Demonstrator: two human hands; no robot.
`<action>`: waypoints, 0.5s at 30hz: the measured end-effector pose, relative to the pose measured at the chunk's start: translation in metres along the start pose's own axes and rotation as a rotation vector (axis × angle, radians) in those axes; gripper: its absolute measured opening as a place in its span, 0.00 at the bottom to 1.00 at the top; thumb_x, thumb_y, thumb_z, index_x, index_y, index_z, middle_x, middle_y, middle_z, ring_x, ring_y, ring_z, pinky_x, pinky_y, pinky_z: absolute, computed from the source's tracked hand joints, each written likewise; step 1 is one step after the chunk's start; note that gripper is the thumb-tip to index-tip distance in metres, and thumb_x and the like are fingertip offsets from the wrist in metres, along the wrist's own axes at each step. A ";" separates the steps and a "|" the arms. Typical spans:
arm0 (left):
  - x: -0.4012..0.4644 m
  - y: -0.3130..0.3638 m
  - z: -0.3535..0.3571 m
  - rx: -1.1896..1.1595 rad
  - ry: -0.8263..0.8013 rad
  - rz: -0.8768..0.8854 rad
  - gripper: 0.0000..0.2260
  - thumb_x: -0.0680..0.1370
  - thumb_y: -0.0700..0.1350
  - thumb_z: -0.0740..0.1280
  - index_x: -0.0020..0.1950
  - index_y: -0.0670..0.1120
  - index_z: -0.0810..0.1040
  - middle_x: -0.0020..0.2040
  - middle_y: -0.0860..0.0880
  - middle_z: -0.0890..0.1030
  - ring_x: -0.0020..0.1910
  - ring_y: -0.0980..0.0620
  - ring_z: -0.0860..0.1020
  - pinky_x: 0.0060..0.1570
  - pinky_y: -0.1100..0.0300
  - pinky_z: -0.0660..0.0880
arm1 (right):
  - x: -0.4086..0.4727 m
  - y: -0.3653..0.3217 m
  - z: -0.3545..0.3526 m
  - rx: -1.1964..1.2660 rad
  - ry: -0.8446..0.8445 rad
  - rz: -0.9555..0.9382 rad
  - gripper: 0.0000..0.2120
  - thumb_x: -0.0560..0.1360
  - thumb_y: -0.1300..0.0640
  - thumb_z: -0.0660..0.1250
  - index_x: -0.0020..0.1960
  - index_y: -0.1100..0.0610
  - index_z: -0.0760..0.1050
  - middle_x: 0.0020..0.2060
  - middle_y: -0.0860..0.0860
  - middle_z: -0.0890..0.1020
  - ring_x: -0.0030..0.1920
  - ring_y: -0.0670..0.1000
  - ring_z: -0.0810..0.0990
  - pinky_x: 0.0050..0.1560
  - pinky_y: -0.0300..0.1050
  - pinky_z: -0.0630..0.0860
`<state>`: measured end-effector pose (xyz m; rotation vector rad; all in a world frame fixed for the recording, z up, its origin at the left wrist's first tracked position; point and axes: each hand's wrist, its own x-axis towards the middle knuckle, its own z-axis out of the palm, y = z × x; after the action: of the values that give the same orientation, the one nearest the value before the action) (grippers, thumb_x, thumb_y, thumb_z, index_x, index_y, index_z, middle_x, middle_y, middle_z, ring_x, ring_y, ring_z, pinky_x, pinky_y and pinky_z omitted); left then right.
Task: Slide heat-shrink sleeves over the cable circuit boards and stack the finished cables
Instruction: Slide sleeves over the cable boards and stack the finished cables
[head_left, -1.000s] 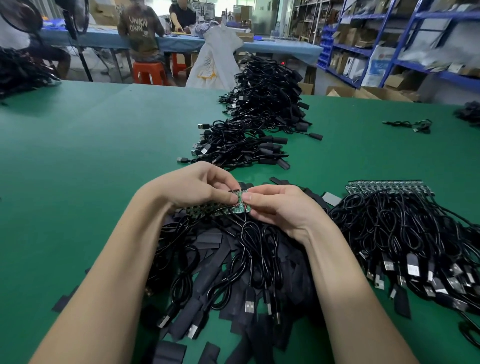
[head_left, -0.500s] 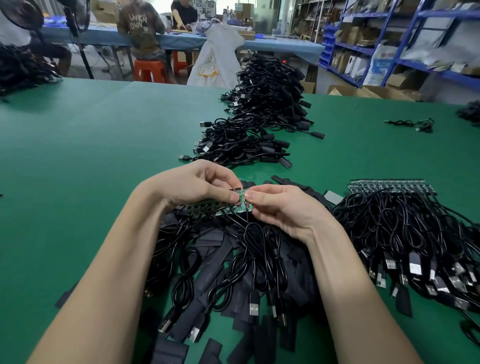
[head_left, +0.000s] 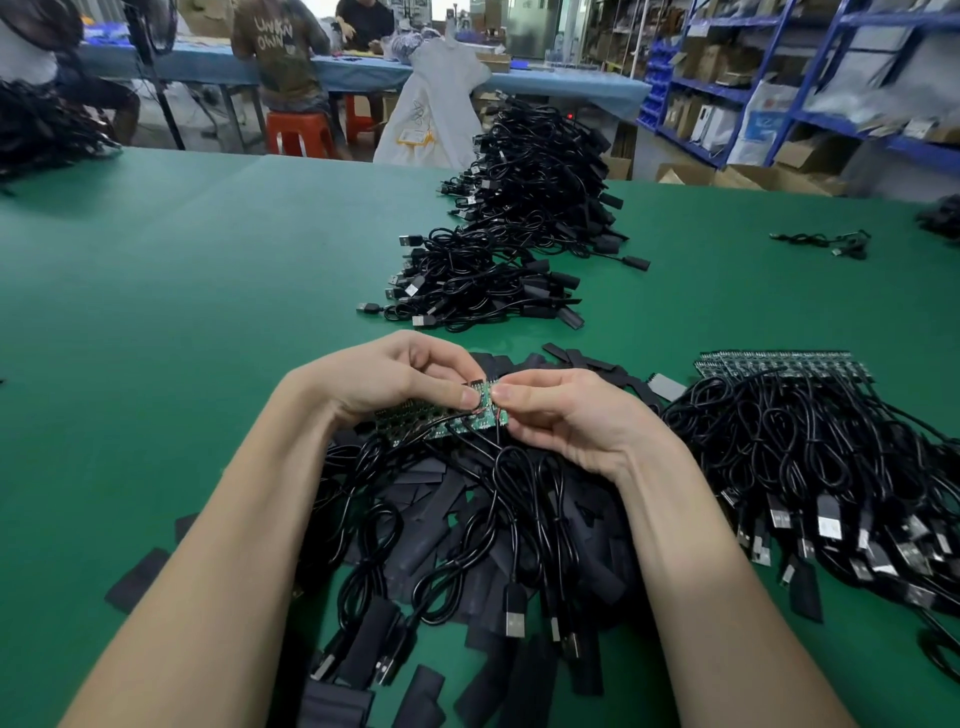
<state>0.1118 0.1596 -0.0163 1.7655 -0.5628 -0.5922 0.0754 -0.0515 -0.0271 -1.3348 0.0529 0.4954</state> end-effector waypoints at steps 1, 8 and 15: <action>0.000 -0.002 0.000 -0.002 -0.003 -0.001 0.05 0.72 0.39 0.72 0.47 0.44 0.83 0.43 0.44 0.84 0.41 0.54 0.80 0.50 0.67 0.74 | 0.000 0.001 0.000 0.000 -0.001 0.004 0.07 0.59 0.60 0.79 0.37 0.57 0.87 0.36 0.52 0.86 0.35 0.44 0.84 0.38 0.35 0.80; 0.000 -0.009 0.004 -0.085 -0.015 0.011 0.07 0.73 0.39 0.71 0.45 0.48 0.86 0.44 0.48 0.86 0.42 0.56 0.82 0.49 0.67 0.76 | 0.000 0.002 0.001 0.097 -0.035 0.018 0.04 0.62 0.62 0.77 0.36 0.57 0.87 0.37 0.52 0.86 0.34 0.45 0.83 0.37 0.34 0.80; -0.006 0.006 -0.012 0.187 0.090 -0.101 0.08 0.72 0.46 0.78 0.49 0.47 0.85 0.40 0.45 0.82 0.40 0.51 0.76 0.49 0.58 0.70 | -0.017 -0.020 -0.011 0.024 -0.021 -0.098 0.03 0.64 0.58 0.77 0.38 0.52 0.88 0.37 0.47 0.85 0.36 0.42 0.83 0.38 0.33 0.79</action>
<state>0.1144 0.1708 -0.0071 1.9964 -0.4820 -0.5404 0.0702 -0.0701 -0.0062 -1.3021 -0.0239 0.4244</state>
